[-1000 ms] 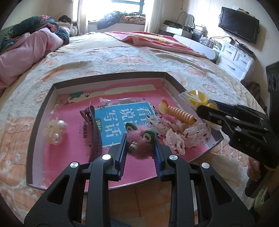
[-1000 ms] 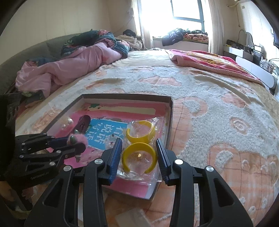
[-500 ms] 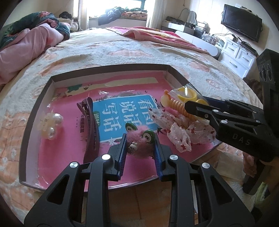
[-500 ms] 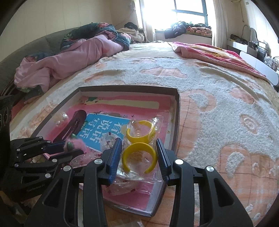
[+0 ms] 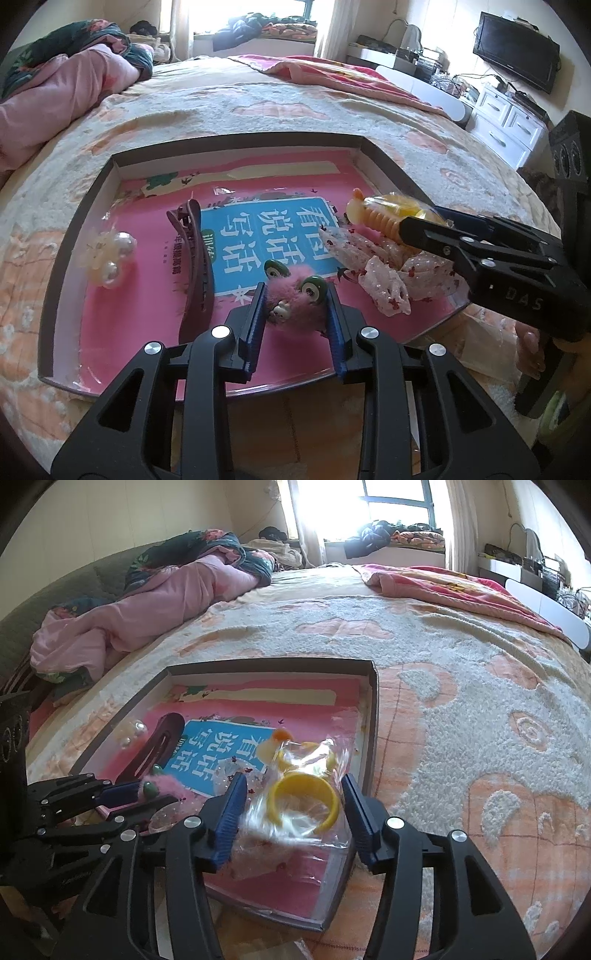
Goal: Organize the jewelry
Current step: 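Lower both items into the tray and open both grippers, then withdraw both tools from the tray toward the white claw clip and earring bag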
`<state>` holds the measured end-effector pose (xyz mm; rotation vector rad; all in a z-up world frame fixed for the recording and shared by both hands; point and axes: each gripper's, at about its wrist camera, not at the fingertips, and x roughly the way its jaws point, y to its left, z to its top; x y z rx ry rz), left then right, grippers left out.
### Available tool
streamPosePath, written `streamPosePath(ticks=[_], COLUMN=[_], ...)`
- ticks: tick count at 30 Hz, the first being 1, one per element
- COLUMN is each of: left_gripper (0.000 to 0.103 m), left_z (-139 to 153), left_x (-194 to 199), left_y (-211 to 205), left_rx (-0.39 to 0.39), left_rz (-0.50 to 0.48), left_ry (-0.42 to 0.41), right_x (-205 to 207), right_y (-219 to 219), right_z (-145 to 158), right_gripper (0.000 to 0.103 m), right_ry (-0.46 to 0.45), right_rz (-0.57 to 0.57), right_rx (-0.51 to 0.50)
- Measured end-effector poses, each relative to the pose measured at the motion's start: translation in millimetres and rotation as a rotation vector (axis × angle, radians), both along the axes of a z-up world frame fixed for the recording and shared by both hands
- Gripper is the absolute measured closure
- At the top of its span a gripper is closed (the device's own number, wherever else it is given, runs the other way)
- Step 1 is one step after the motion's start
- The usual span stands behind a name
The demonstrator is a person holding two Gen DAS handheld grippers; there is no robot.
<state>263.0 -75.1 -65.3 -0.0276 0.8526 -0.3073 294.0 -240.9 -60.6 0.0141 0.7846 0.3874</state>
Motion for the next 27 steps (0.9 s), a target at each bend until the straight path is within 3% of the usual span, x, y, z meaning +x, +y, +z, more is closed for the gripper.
streamPosePath(ticks=[13,18,27], left_gripper=[0.061,0.049,0.031], left_z=[2,7,14], left_x=[-6,-11,-27], left_y=[5,7,11], left_rx=[-0.016,-0.027,-0.040], left_rz=[0.021,0.033,0.058], left_ry=[0.003,-0.009,-0.031], right_x=[-15,-24,-54], right_y=[-9,-13,-18], right_z=[13,16,29], right_gripper=[0.046,0.043,0.027], right_ry=[-0.039,-0.056,-0.111], right_rz=[-0.027,-0.040,-0.055], right_rx=[0.000,-0.007,-0.026])
